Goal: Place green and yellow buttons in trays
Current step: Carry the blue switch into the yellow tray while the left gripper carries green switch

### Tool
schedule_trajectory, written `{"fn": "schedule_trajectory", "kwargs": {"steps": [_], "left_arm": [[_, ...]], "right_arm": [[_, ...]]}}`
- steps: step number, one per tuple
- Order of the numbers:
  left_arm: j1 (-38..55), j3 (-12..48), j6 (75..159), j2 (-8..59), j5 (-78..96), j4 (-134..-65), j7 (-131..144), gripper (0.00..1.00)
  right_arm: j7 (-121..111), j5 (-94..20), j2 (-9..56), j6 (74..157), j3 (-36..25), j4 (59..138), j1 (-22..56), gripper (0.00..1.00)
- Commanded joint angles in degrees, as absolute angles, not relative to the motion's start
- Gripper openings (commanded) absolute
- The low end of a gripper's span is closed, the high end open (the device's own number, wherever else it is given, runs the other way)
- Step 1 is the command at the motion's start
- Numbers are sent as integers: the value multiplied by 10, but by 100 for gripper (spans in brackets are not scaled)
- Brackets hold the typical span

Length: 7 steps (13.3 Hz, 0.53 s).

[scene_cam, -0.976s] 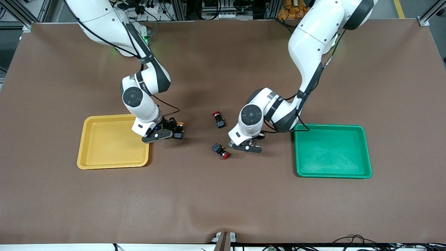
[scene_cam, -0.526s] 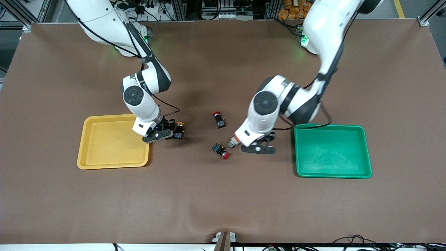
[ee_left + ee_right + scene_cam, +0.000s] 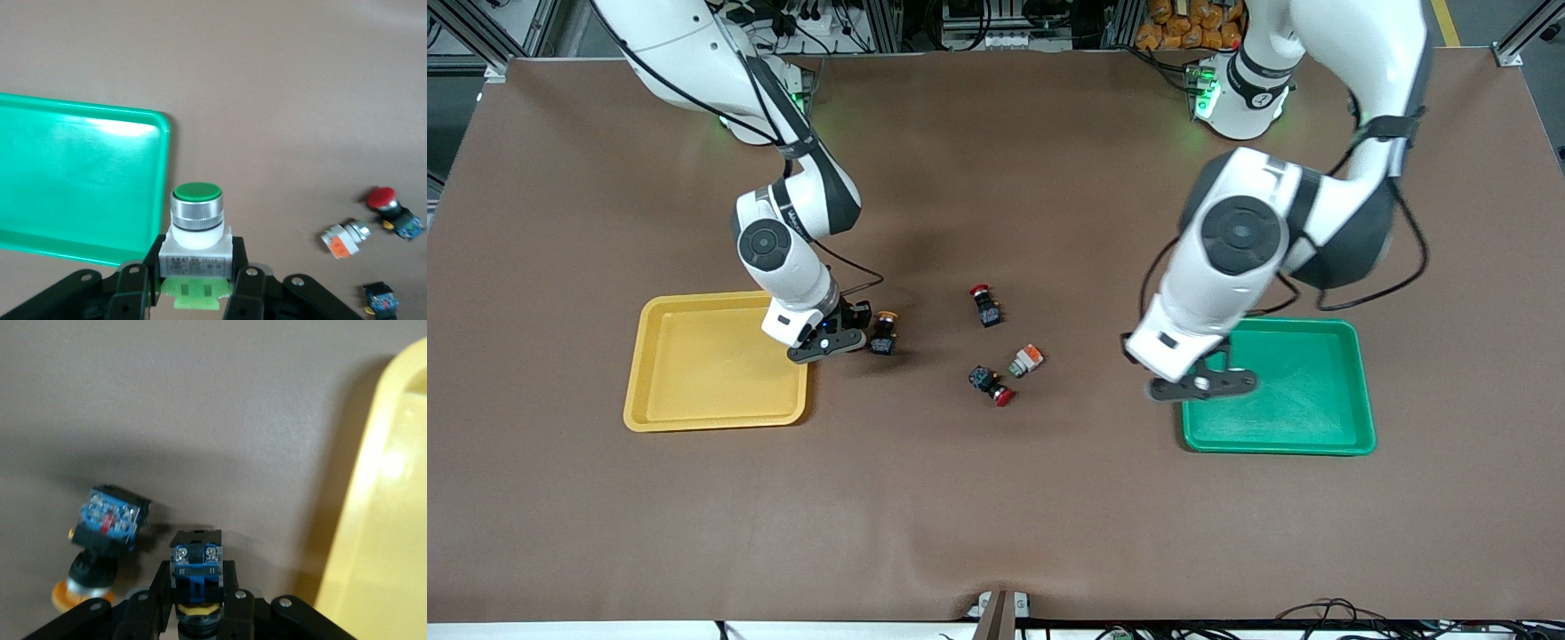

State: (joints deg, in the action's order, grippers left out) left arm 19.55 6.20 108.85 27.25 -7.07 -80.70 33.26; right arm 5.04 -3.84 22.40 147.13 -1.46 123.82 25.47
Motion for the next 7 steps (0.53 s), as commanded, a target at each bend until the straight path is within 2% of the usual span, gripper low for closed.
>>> {"fn": "schedule_trajectory", "kwargs": {"steps": [1,7], "left_arm": [[145,68,1077,269,-83,-805,339,0],[19,69,1072,274,-80,-840,272,0]], "right_arm": [[37,-31,161,1399,-15,1243,236,0],[-164,-31,154,1384,-15,1244,112,0]]}}
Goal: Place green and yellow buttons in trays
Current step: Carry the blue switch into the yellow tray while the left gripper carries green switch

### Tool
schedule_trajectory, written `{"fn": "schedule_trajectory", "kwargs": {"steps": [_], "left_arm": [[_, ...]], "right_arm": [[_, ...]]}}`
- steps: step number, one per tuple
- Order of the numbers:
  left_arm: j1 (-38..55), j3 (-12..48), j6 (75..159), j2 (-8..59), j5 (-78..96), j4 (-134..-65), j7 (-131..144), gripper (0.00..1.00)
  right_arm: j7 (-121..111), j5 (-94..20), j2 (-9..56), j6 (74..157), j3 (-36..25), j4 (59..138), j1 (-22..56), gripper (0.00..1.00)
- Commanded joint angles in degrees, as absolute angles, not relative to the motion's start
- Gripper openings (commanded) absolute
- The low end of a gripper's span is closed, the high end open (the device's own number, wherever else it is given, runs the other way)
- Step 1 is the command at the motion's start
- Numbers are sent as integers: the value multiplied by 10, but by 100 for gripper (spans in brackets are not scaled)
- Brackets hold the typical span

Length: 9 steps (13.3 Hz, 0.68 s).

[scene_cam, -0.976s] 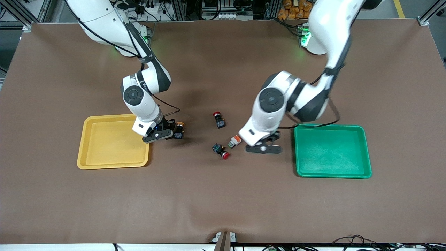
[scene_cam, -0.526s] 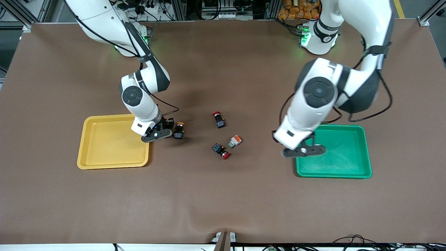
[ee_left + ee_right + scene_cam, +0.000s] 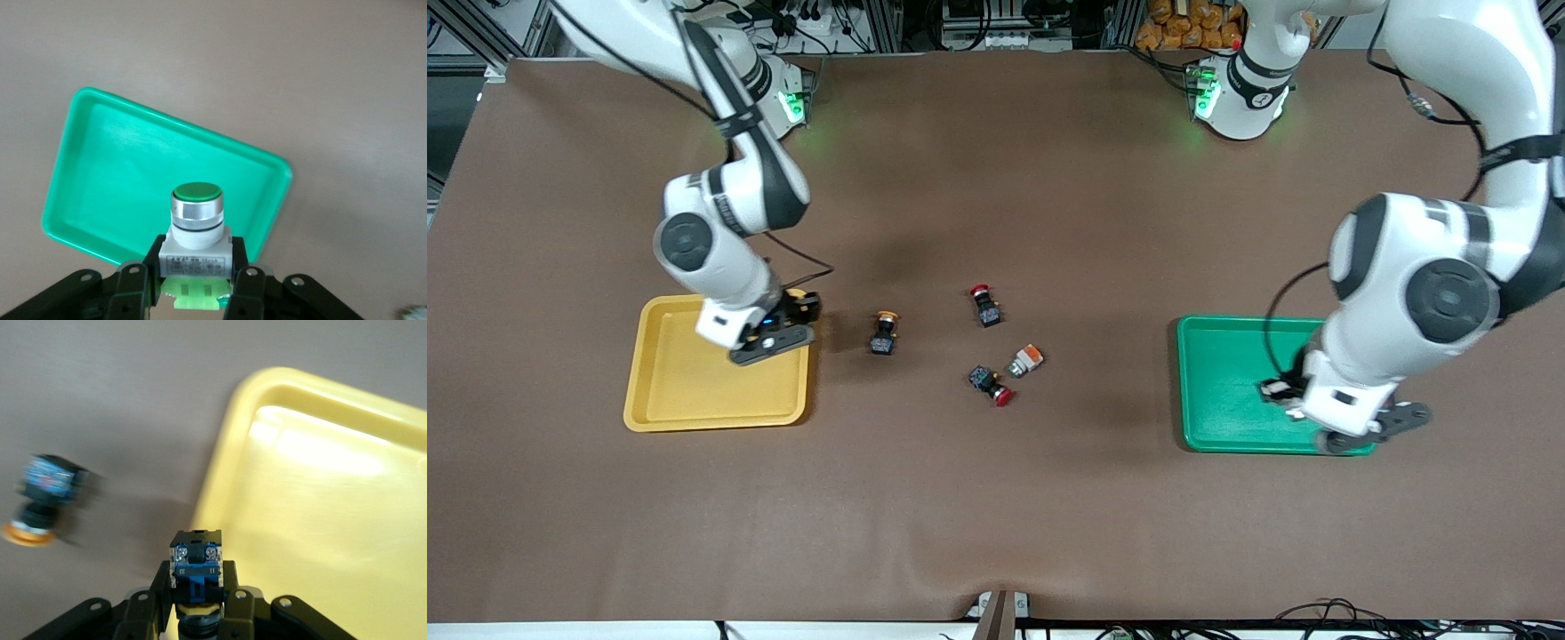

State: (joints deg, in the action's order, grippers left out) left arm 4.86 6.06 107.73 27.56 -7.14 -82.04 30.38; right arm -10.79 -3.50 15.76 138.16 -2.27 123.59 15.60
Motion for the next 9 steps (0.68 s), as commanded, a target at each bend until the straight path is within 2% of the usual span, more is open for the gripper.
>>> {"fn": "schedule_trajectory", "kwargs": {"steps": [1,4,9], "left_arm": [[3,69,1072,276,-81,-856,252,0],[-19,67,1073,317,-88,-873,217,0],[-34,66,1071,368,-127,-873,164,0]], "right_arm": [[-183,-31,155,1386,-14,1245,97,0],[-202,-31,158,1394,-14,1247,84,0],[-221,-31,221,1502,-14,1248,76,0]]}}
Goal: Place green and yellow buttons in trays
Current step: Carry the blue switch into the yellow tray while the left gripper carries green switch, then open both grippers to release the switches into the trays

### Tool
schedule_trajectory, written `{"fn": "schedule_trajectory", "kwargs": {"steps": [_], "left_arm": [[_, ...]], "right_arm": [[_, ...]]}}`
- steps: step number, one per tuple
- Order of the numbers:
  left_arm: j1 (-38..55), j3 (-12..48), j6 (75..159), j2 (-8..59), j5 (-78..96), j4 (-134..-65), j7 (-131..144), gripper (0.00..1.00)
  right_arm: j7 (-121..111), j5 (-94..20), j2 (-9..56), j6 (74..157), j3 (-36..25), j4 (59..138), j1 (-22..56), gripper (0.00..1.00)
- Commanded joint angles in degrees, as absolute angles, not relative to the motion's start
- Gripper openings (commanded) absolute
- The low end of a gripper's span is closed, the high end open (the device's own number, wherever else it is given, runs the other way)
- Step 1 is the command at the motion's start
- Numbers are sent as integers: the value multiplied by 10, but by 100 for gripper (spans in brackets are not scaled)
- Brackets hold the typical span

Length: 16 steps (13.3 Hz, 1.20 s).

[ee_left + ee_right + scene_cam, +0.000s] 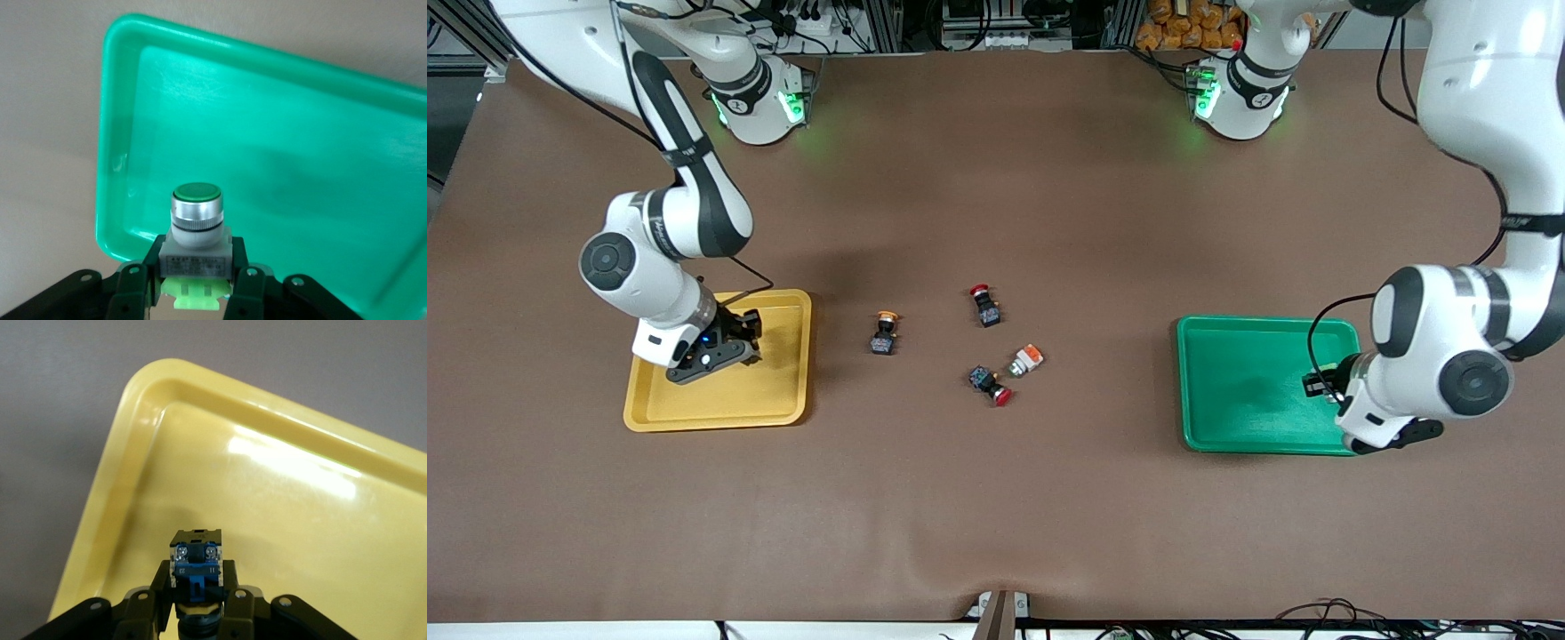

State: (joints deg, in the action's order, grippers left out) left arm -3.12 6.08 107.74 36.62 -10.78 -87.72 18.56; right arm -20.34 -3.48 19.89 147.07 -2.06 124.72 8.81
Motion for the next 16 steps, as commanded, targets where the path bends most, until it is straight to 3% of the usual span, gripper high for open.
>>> {"fn": "schedule_trajectory", "kwargs": {"steps": [1,2,3,4,5,6,7,10,13,16], "left_arm": [[-35,63,1065,368,-134,-873,157,0],[-35,63,1059,367,-141,-871,151,7],[-35,63,1058,366,-141,-870,154,61],[-33,63,1058,364,-142,-870,154,100],[-30,63,1058,362,-142,-866,157,100],[-26,63,1058,358,-142,-858,160,100],[-25,67,1058,355,-142,-841,162,100],[-14,90,1058,353,-136,-815,161,100],[-3,158,1084,353,-137,-811,162,100],[82,172,1106,360,-140,-812,161,100]], "right_arm": [[-221,-31,220,1498,-14,1248,76,0],[-221,-31,219,1497,-14,1248,76,0],[-222,-31,220,1499,-14,1248,76,0],[-222,-31,220,1500,-14,1248,76,0],[-221,-32,220,1499,-14,1248,76,0],[-222,-31,220,1499,-14,1248,76,60],[-222,-31,220,1501,-14,1249,76,100],[-222,-32,220,1501,-14,1249,76,100],[-221,-32,214,1496,-13,1252,76,100],[-207,-45,199,1464,-9,1259,83,100]]}}
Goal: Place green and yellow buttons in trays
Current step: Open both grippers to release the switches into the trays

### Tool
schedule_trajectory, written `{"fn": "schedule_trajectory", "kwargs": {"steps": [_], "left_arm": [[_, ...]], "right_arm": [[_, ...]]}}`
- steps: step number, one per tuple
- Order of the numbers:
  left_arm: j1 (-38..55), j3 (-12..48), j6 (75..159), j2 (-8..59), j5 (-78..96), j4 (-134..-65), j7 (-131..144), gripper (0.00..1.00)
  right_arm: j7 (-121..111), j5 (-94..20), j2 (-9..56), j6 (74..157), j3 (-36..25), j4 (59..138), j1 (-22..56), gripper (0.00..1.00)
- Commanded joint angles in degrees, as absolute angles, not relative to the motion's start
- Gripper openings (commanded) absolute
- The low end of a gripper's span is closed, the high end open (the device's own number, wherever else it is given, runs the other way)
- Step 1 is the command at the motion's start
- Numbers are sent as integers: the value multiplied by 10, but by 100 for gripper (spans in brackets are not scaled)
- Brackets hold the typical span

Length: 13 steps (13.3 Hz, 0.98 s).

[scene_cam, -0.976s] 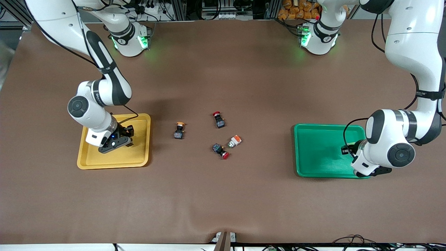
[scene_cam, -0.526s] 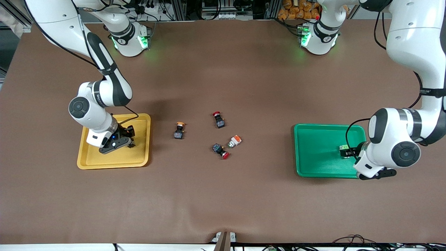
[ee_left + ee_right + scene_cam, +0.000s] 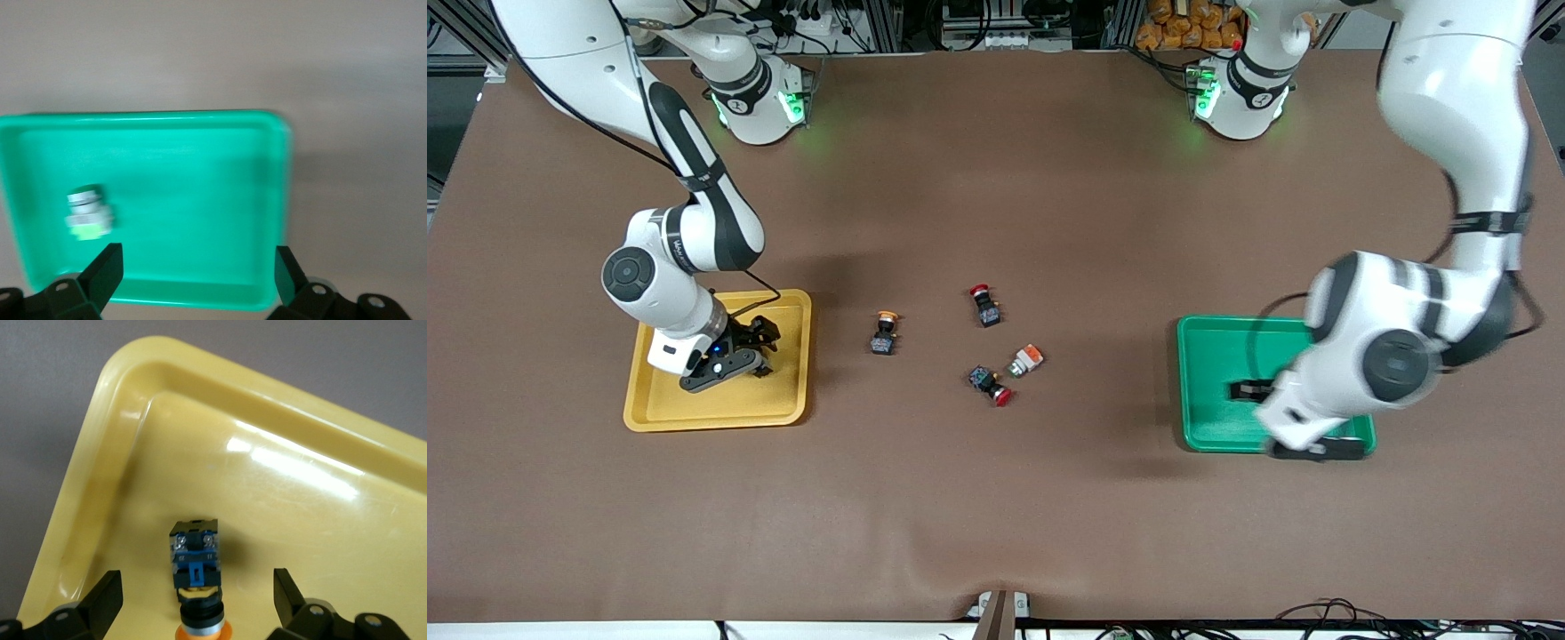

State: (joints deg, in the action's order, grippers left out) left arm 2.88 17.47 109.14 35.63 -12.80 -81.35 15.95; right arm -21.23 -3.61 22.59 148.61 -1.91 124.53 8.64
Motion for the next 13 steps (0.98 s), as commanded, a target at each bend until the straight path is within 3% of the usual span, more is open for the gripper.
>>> {"fn": "schedule_trajectory", "kwargs": {"steps": [1,8,10,13], "left_arm": [[118,171,1114,363,-146,-812,160,100],[218,170,1250,429,-147,-812,200,100],[220,170,1304,446,-147,-812,226,100],[239,170,1320,463,-146,-812,270,100]], "right_arm": [[-188,-62,193,1455,-7,1259,91,100],[107,-81,198,1473,-6,1254,255,100],[163,-82,205,1491,-6,1250,281,100],[220,-83,217,1500,-6,1242,304,100]]}}
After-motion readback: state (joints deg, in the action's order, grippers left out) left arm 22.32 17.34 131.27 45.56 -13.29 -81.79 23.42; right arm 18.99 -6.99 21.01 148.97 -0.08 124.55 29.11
